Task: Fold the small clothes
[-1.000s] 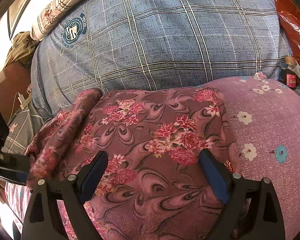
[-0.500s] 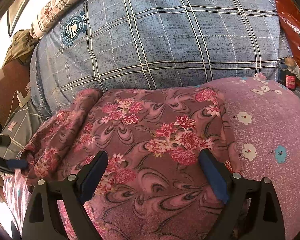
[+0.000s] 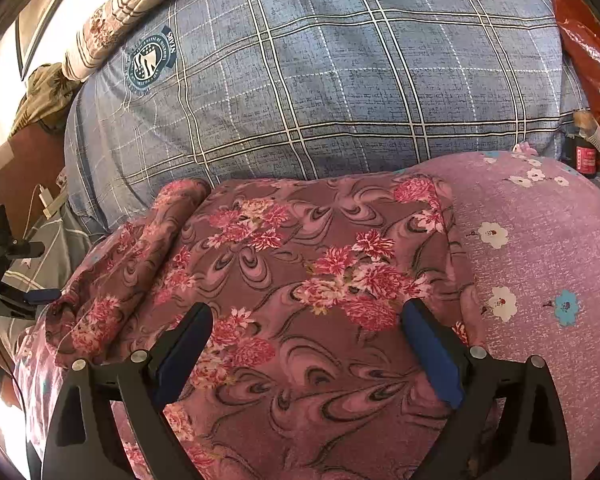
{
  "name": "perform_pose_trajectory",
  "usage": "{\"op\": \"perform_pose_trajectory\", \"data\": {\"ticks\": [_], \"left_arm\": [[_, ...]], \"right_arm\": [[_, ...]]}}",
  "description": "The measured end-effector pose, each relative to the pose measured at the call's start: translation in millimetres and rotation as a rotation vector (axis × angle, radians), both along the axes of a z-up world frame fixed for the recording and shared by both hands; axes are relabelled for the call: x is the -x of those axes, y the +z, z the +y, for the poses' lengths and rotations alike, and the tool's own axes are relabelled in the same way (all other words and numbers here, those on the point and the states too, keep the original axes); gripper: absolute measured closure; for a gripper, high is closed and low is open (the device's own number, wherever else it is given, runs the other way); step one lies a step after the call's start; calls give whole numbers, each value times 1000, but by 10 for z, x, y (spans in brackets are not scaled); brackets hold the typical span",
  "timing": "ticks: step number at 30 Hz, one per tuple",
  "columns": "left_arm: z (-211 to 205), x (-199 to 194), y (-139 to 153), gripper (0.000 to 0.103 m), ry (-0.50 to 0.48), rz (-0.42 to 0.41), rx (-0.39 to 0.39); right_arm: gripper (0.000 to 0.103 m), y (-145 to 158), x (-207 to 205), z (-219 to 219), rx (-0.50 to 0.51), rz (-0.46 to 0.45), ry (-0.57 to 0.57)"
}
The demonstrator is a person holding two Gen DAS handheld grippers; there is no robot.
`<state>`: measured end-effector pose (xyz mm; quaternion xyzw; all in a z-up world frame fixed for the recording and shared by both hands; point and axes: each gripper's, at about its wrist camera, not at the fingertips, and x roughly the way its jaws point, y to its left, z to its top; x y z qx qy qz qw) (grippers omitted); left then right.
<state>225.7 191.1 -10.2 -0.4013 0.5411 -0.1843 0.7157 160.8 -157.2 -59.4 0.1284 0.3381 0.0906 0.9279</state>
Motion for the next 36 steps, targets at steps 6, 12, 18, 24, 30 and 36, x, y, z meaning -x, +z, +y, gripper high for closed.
{"op": "perform_pose_trajectory", "data": {"ticks": [6,12,18,24,30,36], "left_arm": [[-404,57,149,28,-147,-14,-54],[-818,180,267,27,-299,-18,-223],[-1222,-126,108,24,-341,45,-293],[-1379,-286,-82,60,-309,43,-299],[-1307,-270,-113,98,-311,7,-333],[-658,-149,190,98,-182,-76,-329]], "right_arm": [[6,-1,5,-4,-3,-3,1],[6,-4,5,-35,-21,-8,4],[6,3,10,-42,-25,-12,4],[6,0,17,-63,-42,-16,7],[6,0,23,-93,-66,-21,9],[6,-2,23,-96,-67,-20,9]]}}
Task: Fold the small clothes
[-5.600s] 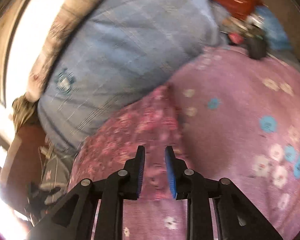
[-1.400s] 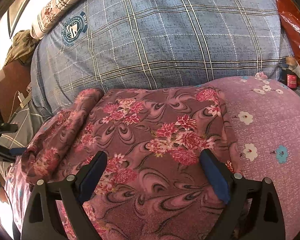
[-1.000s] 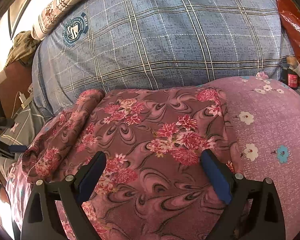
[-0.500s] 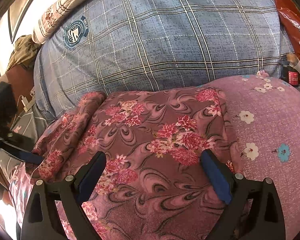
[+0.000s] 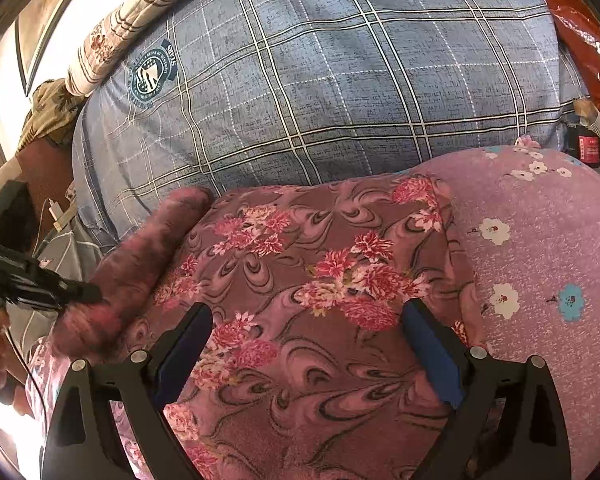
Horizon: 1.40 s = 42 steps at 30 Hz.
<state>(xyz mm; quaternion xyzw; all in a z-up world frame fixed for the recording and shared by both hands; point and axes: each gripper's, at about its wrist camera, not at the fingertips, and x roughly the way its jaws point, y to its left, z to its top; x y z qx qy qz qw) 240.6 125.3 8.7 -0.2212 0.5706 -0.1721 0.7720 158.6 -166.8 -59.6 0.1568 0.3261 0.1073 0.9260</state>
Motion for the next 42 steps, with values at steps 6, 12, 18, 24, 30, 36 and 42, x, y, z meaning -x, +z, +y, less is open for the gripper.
{"op": "perform_pose_trajectory", "data": {"ticks": [6,12,18,24,30,36,42], "left_arm": [[969,3,15,98,198,10,9],[1656,78,-330,98,364,119,42],[1527,606,-262,33,245,41,316],[1167,1051,-501,23,200,43,469],[1270,824,-622,91,267,39,396],[1708,900,-279,91,401,-65,287],[1978,873,-239,54,410,4,346]], "right_arm": [[6,3,-16,13,15,5,0],[6,5,-29,38,31,10,-3],[6,6,-30,40,32,10,-4],[6,8,-27,47,37,12,-6],[6,16,-32,64,48,15,-9],[5,18,-45,94,67,24,-10],[0,25,-107,284,194,68,-3]]}}
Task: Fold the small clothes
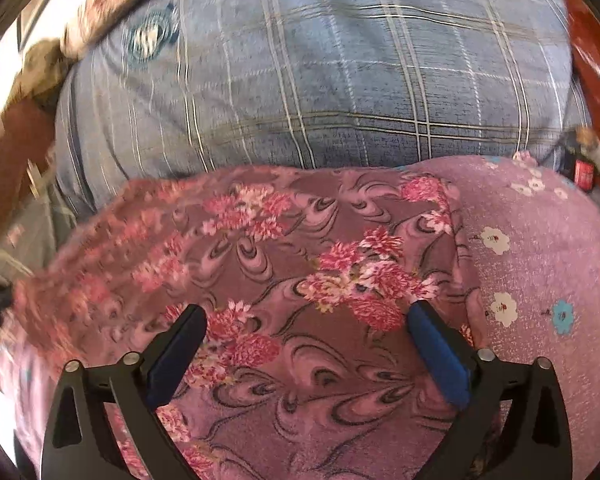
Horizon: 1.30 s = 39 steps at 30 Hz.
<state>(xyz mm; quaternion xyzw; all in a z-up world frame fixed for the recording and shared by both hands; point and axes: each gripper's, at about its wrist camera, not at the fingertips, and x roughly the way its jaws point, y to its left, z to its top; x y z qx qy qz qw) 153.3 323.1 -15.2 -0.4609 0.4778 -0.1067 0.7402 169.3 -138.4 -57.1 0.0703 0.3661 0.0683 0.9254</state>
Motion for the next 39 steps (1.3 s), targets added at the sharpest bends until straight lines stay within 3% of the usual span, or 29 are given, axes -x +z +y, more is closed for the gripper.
{"op": "perform_pose_trajectory", "data": {"ticks": [2,5,11,13,14,16,17,19,21,22,26,31,33,35,39], "left_arm": [[-10,-101,42,17,-6,6,11],[-179,-371,25,15,-50,36,23],[-573,-844,-353,15,-178,228,-78],[-695,-836,-309,14,-213,201,-121],[-760,-831,-276,14,-256,174,-103],[-911,-802,-271,18,-336,167,-12],[-969,-793,-261,18,-348,169,-14],[-1074,-798,-229,29,-369,161,-101],[-1117,-816,-230,80,-371,156,-115],[-1130,-818,-233,84,-365,155,-85],[-1382,-726,97,86,-360,48,-106],[-2200,-726,570,86,-488,-94,-111],[-2612,-740,543,86,-551,-109,-139],[-2860,-796,348,86,-575,-67,-146],[-3081,-793,-384,86,-584,159,-25]], "right_arm": [[0,-14,-26,128,98,23,-9],[0,-31,-18,164,129,28,-13],[0,-28,31,55,62,2,-11],[0,-26,38,53,61,-1,-11],[0,-28,40,47,58,-2,-10],[0,-23,29,34,50,-6,-8],[0,-23,27,18,40,-8,-7],[0,-23,34,-13,19,-13,-4],[0,-19,37,-42,-3,-20,-2],[0,-17,37,-51,-11,-23,-1],[0,-13,41,-74,-36,-30,3],[0,-4,73,-166,-106,-46,7],[0,2,88,-219,-141,-54,9],[0,10,105,-284,-185,-60,7],[0,9,188,-459,-298,-66,9]]}}
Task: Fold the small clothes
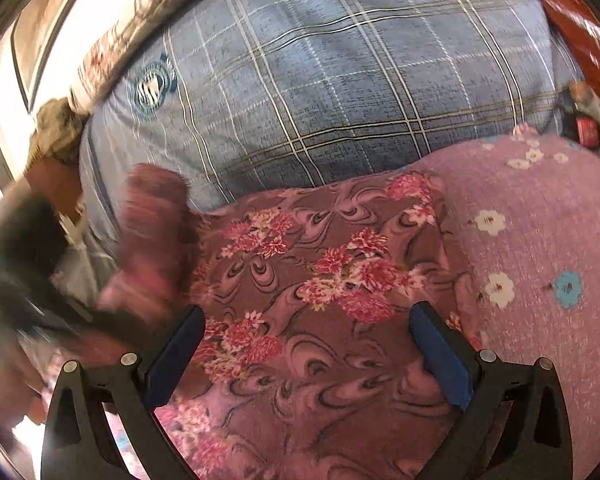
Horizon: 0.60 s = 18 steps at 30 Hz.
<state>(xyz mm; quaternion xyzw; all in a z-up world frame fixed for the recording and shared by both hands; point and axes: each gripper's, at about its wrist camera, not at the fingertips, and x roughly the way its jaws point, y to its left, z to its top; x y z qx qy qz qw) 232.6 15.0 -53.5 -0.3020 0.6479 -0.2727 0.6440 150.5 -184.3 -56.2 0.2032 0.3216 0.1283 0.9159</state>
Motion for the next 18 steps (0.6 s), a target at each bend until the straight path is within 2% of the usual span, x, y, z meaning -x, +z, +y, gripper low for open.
{"op": "perform_pose_trajectory", "data": {"ticks": [2,4,6,7,9,11,12,14,18], "left_arm": [[14,64,-39,84,12,-13,14],[97,93,64,72,6,-21,54],[203,154,179,52,2,-23,74],[252,189,272,49,-8,-42,65],[394,214,480,45,-23,-93,29],[507,154,571,42,-15,-100,16],[587,82,624,33,14,-103,-27],[646,-99,651,24,70,-114,-118],[467,-502,623,24,70,-62,-187]], "right_arm": [[0,-7,54,-79,-42,-7,0],[0,-11,87,-114,-62,-16,2],[0,10,89,-116,-61,-9,-6],[0,29,84,-108,-55,2,-13],[0,76,117,-114,-72,15,-28],[0,129,167,-122,-153,7,-8],[0,142,181,-111,-179,2,7],[0,167,187,-14,-217,10,63],[0,226,163,356,-149,4,207]]}}
